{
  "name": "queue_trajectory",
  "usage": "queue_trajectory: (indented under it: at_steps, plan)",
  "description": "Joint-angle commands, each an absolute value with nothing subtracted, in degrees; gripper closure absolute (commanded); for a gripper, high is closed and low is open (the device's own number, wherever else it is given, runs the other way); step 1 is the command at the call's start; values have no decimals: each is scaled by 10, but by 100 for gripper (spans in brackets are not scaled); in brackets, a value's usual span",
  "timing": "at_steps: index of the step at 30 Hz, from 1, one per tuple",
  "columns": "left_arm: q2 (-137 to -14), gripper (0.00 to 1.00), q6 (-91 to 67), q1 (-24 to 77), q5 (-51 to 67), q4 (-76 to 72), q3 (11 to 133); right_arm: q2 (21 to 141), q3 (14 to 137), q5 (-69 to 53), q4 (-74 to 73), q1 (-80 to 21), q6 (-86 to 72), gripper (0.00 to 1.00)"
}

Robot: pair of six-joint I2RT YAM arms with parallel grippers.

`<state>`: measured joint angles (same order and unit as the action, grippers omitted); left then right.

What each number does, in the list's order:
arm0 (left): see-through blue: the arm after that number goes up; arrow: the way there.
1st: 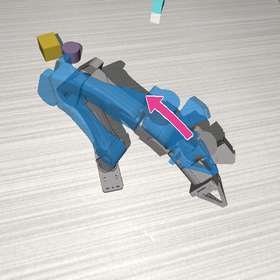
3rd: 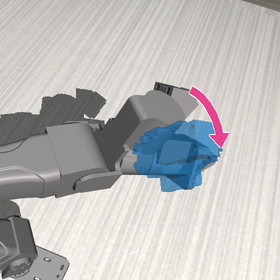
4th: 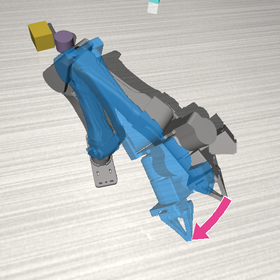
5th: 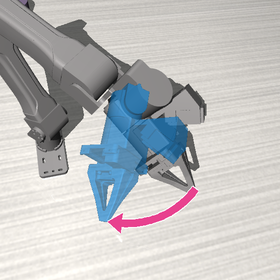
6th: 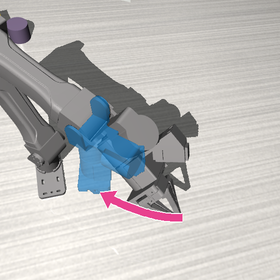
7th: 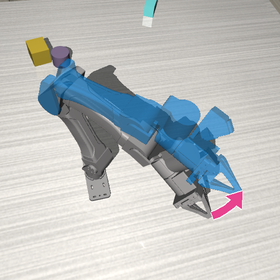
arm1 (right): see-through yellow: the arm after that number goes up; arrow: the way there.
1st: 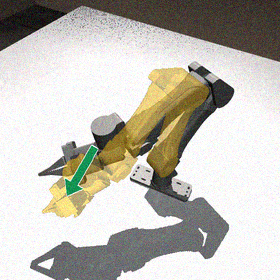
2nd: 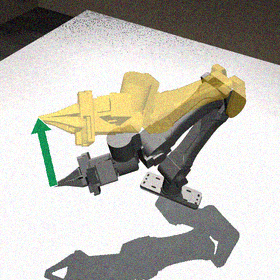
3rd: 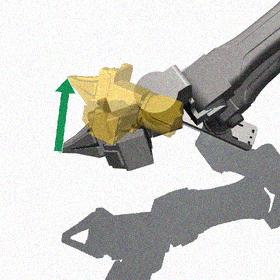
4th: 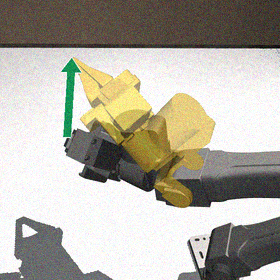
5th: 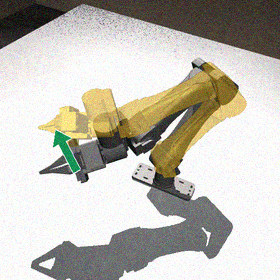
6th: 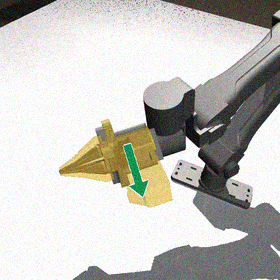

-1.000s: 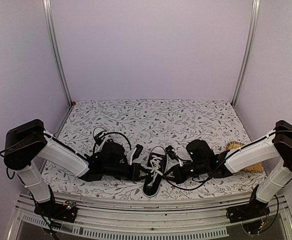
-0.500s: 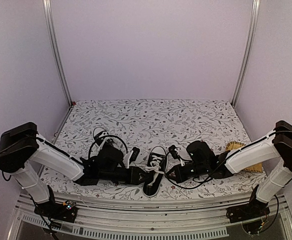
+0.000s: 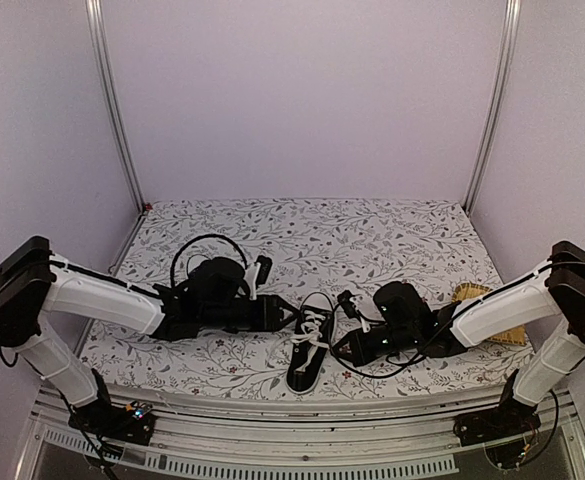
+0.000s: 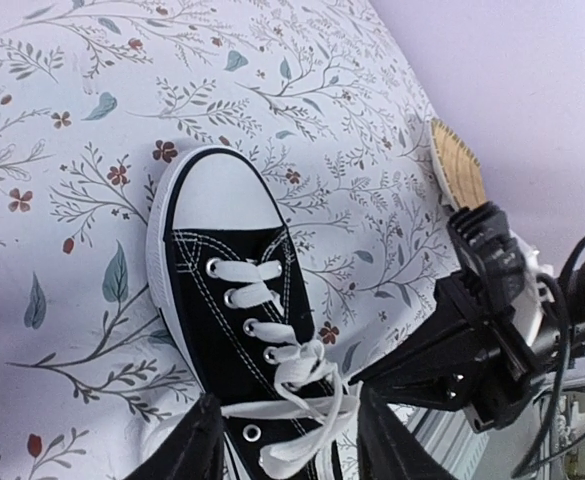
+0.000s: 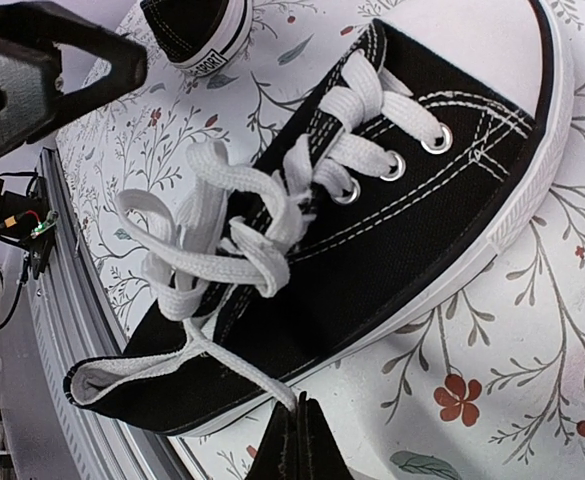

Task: Tie the shoes
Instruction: Cross the half-tied shoelace with the shoelace loop.

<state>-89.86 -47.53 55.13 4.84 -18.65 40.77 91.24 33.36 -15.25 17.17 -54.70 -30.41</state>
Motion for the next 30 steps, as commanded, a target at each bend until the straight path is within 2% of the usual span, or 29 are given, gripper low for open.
queue_trajectory:
  at_steps: [1,10,14,21,30]
  plan:
    - [-942,58,-447,535,76,-184,439,921,348,-158,180,-549,-301,98]
    - [-975,63,-462,536,145,-262,417,925,352,-158,181,-549,-301,98]
    - [-983,64,-464,536,151,-266,418,930,355,-159,182,-549,-299,98]
    - [-1007,74,-476,543,159,-270,424,927,354,-159,183,-549,-299,98]
    - [-1023,76,-481,547,158,-279,430,923,352,-161,183,-549,-299,98]
